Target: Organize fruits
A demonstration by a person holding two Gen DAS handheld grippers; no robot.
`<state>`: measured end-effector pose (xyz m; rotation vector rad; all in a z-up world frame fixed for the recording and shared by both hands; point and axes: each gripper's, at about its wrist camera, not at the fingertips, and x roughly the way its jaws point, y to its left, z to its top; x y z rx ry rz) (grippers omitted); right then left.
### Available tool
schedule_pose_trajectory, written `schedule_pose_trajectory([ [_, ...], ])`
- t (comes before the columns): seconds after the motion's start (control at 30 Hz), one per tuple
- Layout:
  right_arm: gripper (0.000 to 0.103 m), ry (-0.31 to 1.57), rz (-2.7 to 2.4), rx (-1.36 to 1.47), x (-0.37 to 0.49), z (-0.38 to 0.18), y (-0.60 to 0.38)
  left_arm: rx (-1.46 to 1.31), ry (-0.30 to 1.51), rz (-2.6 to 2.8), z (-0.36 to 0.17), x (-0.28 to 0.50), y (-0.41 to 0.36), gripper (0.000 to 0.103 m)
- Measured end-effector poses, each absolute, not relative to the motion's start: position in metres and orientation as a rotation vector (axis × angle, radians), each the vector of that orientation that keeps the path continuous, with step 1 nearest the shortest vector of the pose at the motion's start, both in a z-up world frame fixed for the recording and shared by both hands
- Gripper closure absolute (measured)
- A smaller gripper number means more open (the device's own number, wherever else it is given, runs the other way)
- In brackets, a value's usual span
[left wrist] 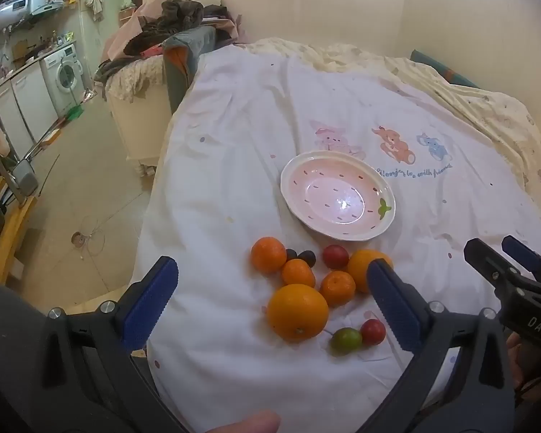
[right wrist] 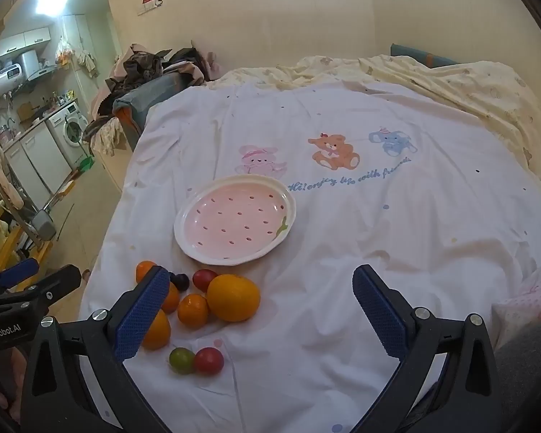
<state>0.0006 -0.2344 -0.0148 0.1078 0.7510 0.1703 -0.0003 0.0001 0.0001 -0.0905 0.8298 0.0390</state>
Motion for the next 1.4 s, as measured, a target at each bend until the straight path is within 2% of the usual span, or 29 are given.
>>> schedule_pose_trajectory([
  [1.4,0.0,0.746,0.164,0.094,0.0,-0.012,-0.234,-0.104,0.848,0.035,-0.009,-0.003,0.014,0.0],
])
